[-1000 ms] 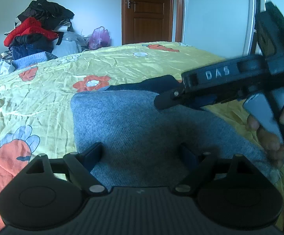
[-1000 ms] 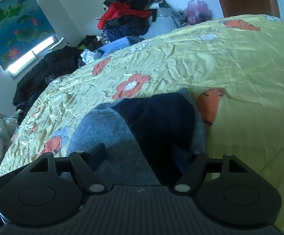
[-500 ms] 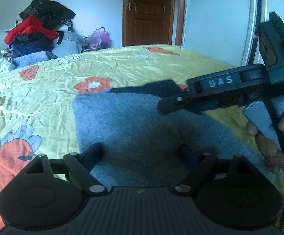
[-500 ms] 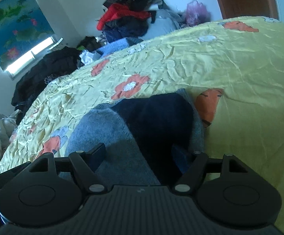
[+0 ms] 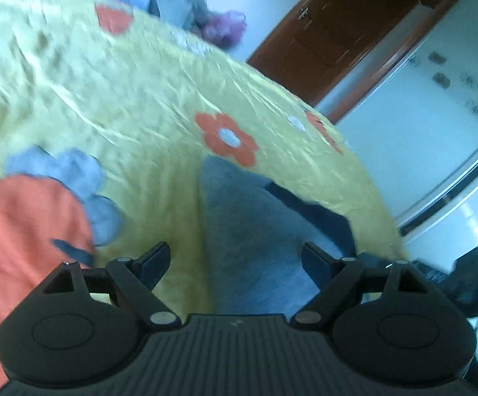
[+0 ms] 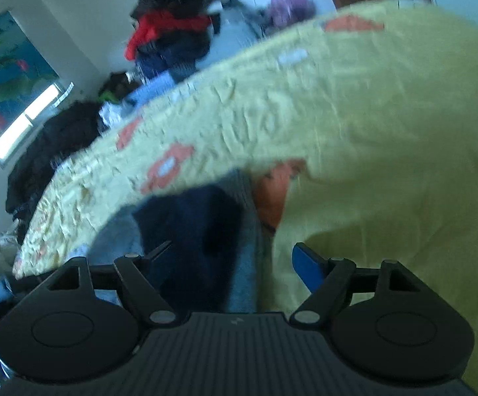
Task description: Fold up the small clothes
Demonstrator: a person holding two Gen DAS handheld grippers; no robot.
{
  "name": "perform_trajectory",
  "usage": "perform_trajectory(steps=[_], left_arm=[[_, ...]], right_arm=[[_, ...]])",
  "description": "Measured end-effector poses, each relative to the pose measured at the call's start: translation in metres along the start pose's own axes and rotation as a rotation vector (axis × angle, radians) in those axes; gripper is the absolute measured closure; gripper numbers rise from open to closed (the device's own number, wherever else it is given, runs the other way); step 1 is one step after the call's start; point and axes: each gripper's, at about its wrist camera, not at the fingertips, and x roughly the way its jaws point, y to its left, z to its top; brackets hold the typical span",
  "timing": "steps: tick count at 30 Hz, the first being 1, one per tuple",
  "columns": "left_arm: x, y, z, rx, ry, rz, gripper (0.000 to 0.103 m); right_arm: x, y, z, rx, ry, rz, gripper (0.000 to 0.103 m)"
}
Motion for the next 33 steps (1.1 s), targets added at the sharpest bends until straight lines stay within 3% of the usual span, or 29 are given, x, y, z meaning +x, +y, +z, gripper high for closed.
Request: perform_trajectory(steps=[7, 9, 10, 13, 16, 20, 21, 23, 24, 28, 30, 32, 33], left_arm=[[0.028, -0.006, 0.004, -0.012, 0.041, -0.043, 0.020], [0.034, -0.010, 0.003, 0.000, 0.058, -0.054, 0.029], [0.033, -0.013, 0.002, 0.020, 0.050, -0.031, 0.046], [0.031, -0.015, 0.000, 0.054, 0.040, 0.000, 0.064], [0.021, -0.017, 0.005, 0.074, 0.026, 0.013, 0.071], [-0.003, -0.010, 0.024, 0.091, 0.014, 0.020, 0.073], [-0.011, -0.005, 0.032, 0.099, 0.004, 0.038, 0.077], [-0.022, 0.006, 0.050, 0.103, -0.029, 0.090, 0.097], [-0.028, 0.014, 0.063, 0.099, -0.050, 0.131, 0.099], [-0.031, 0.040, 0.096, 0.103, -0.055, 0.214, 0.099], [-0.038, 0.047, 0.093, 0.054, -0.050, 0.170, 0.097], [-0.048, 0.050, 0.077, 0.012, -0.038, 0.056, 0.084], [-0.053, 0.051, 0.064, -0.009, -0.039, 0.013, 0.066]], right_arm=[[0.017, 0.003, -0.002, 0.012, 0.032, 0.115, 0.020], [0.019, 0.008, -0.001, 0.010, 0.042, 0.129, 0.019], [0.020, 0.010, -0.002, 0.006, 0.048, 0.137, 0.020], [0.024, 0.020, -0.008, -0.023, 0.078, 0.147, 0.067], [0.018, 0.030, -0.009, -0.017, 0.040, 0.151, 0.070], [0.014, 0.053, -0.003, -0.008, 0.012, 0.228, 0.072], [0.015, 0.059, 0.001, 0.002, 0.006, 0.253, 0.072], [0.027, 0.072, 0.009, 0.023, 0.001, 0.295, 0.074], [0.033, 0.077, 0.014, 0.034, -0.001, 0.307, 0.074], [0.072, 0.086, 0.030, 0.097, 0.002, 0.289, 0.074], [0.081, 0.084, 0.033, 0.110, 0.010, 0.242, 0.066], [0.076, 0.081, 0.032, 0.088, 0.024, 0.208, 0.036], [0.069, 0.081, 0.029, 0.057, 0.016, 0.200, 0.031]])
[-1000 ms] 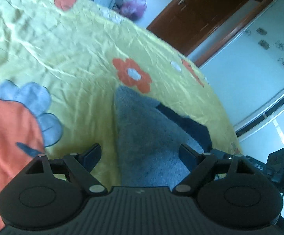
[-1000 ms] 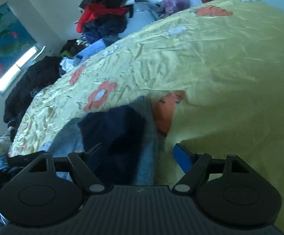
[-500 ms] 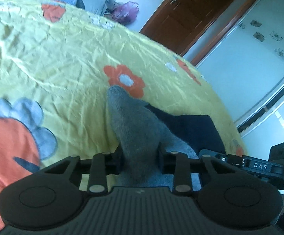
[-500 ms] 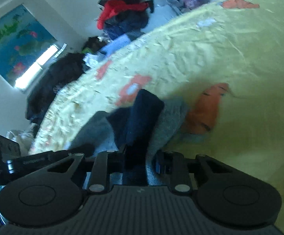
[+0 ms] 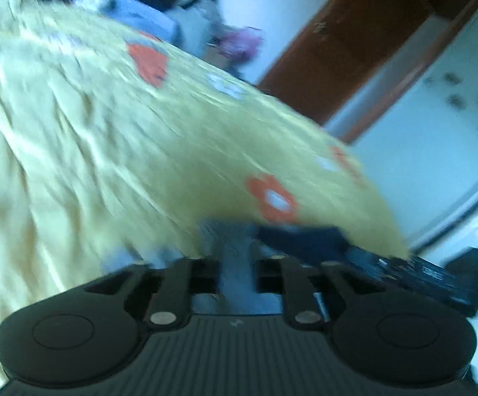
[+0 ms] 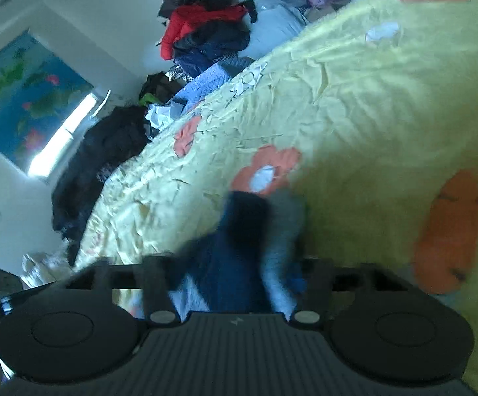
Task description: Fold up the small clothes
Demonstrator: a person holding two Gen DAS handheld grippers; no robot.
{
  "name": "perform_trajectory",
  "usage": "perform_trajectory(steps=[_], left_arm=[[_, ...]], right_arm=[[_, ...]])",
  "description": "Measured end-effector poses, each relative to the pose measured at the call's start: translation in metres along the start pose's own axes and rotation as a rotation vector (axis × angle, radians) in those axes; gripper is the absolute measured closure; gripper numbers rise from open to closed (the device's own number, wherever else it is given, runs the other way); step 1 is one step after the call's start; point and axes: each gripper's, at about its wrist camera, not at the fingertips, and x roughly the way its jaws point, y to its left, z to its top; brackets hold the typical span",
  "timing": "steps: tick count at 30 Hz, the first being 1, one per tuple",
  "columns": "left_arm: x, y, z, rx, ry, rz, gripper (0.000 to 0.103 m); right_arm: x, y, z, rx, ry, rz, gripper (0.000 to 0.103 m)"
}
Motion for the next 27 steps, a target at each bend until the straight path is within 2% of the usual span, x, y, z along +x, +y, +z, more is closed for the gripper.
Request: perform_trajectory(steps=[1, 2, 3, 6, 9, 11, 13, 14, 16, 17, 18, 19, 21, 22, 27], left_arm=[[-0.004, 0.001, -0.016, -0.023, -0.001, -0.036, 0.044], [-0.006, 0.001, -0.032, -0.036, 0.006, -0.059, 0.035], [-0.005, -0.001, -0.047, -0.047, 0.017, -0.064, 0.032], [0.006, -0.004, -0.080, -0.076, 0.101, -0.090, 0.032], [0.009, -0.008, -0.096, -0.103, 0.082, -0.125, 0.029], [0.012, -0.011, -0.098, -0.127, 0.092, -0.138, 0.029], [0.022, -0.014, -0.101, -0.169, 0.141, -0.188, 0.029], [0.023, -0.019, -0.103, -0.157, 0.146, -0.189, 0.029], [0.024, -0.022, -0.104, -0.150, 0.146, -0.180, 0.031], [0.024, -0.021, -0.103, -0.164, 0.147, -0.178, 0.036], [0.024, -0.019, -0.102, -0.182, 0.159, -0.176, 0.058], [0.026, -0.018, -0.101, -0.187, 0.172, -0.179, 0.062], [0.023, -0.017, -0.099, -0.158, 0.176, -0.157, 0.069], [0.020, -0.020, -0.096, -0.130, 0.169, -0.146, 0.071], [-0.015, -0.041, -0.075, 0.040, 0.117, -0.099, 0.074]], right_arm=[[-0.009, 0.000, -0.003, -0.038, -0.002, -0.007, 0.028], [-0.017, -0.001, -0.007, -0.067, 0.008, -0.018, 0.028], [-0.025, -0.003, -0.011, -0.094, 0.026, -0.038, 0.028], [-0.044, -0.011, -0.027, -0.145, 0.086, -0.094, 0.028], [-0.059, -0.015, -0.045, -0.177, 0.140, -0.111, 0.028], [-0.066, -0.019, -0.055, -0.162, 0.177, -0.103, 0.028], [-0.071, -0.022, -0.062, -0.147, 0.206, -0.068, 0.028], [-0.073, -0.022, -0.065, -0.141, 0.217, -0.051, 0.028], [-0.076, -0.025, -0.067, -0.090, 0.247, -0.009, 0.028], [-0.077, -0.027, -0.068, -0.049, 0.267, 0.026, 0.028], [-0.076, -0.031, -0.069, -0.005, 0.285, 0.066, 0.028], [-0.075, -0.034, -0.072, 0.022, 0.285, 0.092, 0.028], [-0.073, -0.036, -0.077, 0.057, 0.283, 0.105, 0.047], [-0.070, -0.037, -0.079, 0.064, 0.298, 0.103, 0.068], [-0.074, -0.015, -0.091, 0.031, 0.270, 0.136, 0.071]])
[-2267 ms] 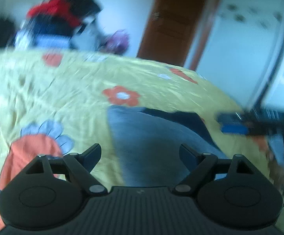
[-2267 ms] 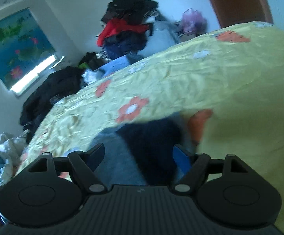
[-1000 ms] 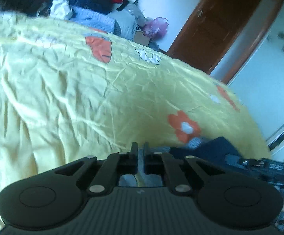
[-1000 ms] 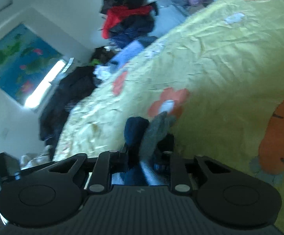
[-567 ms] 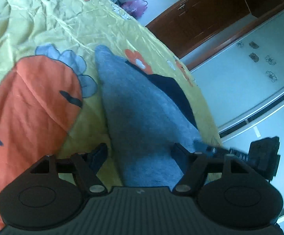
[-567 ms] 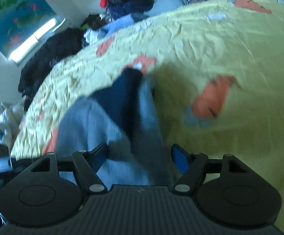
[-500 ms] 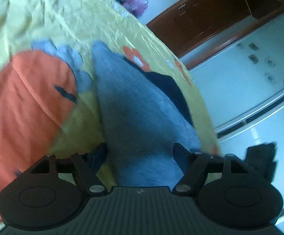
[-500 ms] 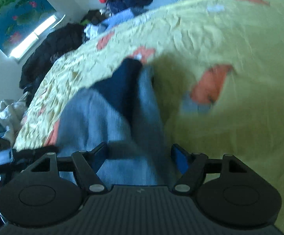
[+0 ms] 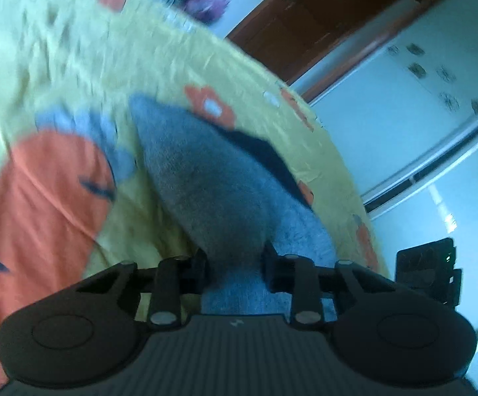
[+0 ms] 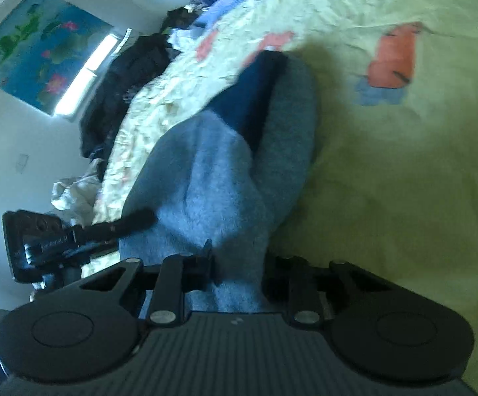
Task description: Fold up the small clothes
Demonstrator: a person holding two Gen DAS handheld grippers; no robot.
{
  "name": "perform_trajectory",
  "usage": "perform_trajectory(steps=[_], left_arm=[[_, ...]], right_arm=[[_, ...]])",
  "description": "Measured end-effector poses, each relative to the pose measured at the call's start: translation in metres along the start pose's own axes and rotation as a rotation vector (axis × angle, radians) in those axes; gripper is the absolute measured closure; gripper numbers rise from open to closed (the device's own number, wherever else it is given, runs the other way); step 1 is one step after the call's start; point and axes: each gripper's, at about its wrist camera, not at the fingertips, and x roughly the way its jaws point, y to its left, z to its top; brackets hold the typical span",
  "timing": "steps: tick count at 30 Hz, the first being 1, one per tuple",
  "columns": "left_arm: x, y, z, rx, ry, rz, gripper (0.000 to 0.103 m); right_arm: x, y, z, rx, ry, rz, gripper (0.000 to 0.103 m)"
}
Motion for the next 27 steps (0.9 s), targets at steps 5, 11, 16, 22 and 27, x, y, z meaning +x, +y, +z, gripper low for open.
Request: perform_trajectory(steps=[5, 11, 16, 22, 27], left_arm=[[-0.018, 0.008, -0.012, 0.109, 0.032, 0.111, 0.074], [-0.035, 0.017, -0.008, 0.085, -0.029, 0.078, 0.053], [-0.022, 0.021, 0.011, 0.048, -0.127, 0.112, 0.016], [0.026, 0.043, 0.028, -0.034, -0.054, 0.137, 0.018], [0.028, 0.034, 0.039, 0.011, -0.097, 0.153, 0.071]], right_arm=[[0.016, 0.016, -0.028, -0.002, 0.081, 0.023, 0.060], [-0.014, 0.015, -0.014, -0.034, -0.024, 0.018, 0.029], [-0.013, -0.005, 0.027, -0.015, -0.106, -0.080, 0.024], [0.022, -0.013, 0.060, -0.015, -0.138, -0.077, 0.022], [0.049, 0.003, 0.061, -0.062, -0.127, -0.057, 0.070]])
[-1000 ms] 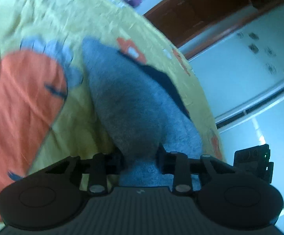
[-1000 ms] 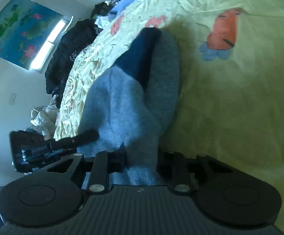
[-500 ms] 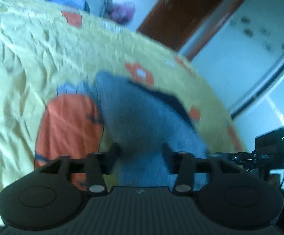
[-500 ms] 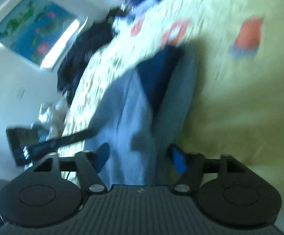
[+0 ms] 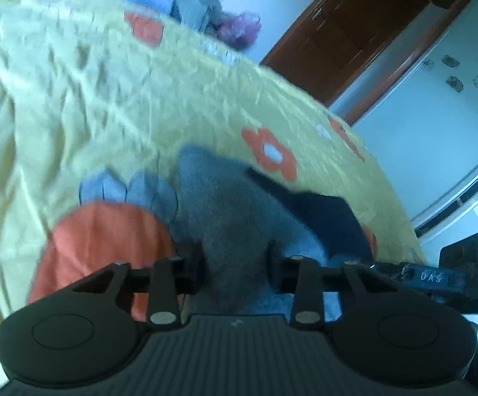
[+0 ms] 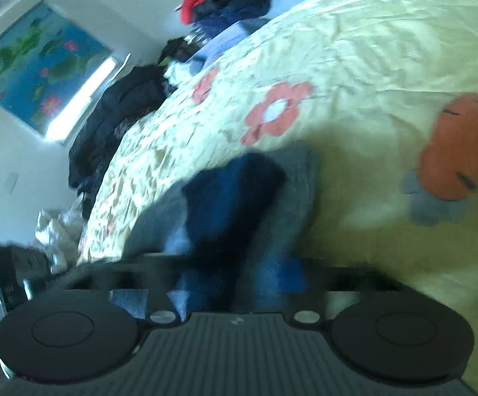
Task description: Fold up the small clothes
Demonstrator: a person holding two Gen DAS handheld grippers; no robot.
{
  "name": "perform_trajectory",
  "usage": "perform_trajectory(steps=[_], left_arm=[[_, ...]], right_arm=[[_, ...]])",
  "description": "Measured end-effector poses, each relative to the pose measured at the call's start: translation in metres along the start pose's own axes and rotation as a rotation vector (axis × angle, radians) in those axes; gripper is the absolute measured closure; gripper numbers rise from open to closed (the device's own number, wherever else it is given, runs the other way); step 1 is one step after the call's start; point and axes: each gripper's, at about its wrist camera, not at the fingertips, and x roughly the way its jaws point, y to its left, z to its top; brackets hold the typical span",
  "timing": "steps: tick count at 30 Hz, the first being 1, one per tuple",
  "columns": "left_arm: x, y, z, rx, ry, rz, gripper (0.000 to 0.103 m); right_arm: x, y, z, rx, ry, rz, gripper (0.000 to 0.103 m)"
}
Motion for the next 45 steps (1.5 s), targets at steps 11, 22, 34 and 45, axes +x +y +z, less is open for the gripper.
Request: perform_trajectory(steps=[11, 22, 34, 45], left_arm=[[0.009, 0.008, 0.033, 0.147, -0.045, 0.141, 0.064], [-0.026, -0.005, -0.011, 0.267, -0.085, 0.264, 0.027], [-0.045, -0.013, -0.033, 0.250, -0.076, 0.313, 0.027], [-0.086, -0.027, -0.106, 0.222, -0.077, 0.380, 0.025]], right_arm=[[0.030, 0.016, 0.037, -0.060, -0.109, -0.034, 0.074], [-0.011, 0.028, -0.032, -0.063, -0.089, -0.091, 0.033], [-0.033, 0.060, -0.093, -0.145, -0.091, -0.293, 0.017], [-0.028, 0.103, -0.140, -0.220, -0.088, -0.494, 0.001]])
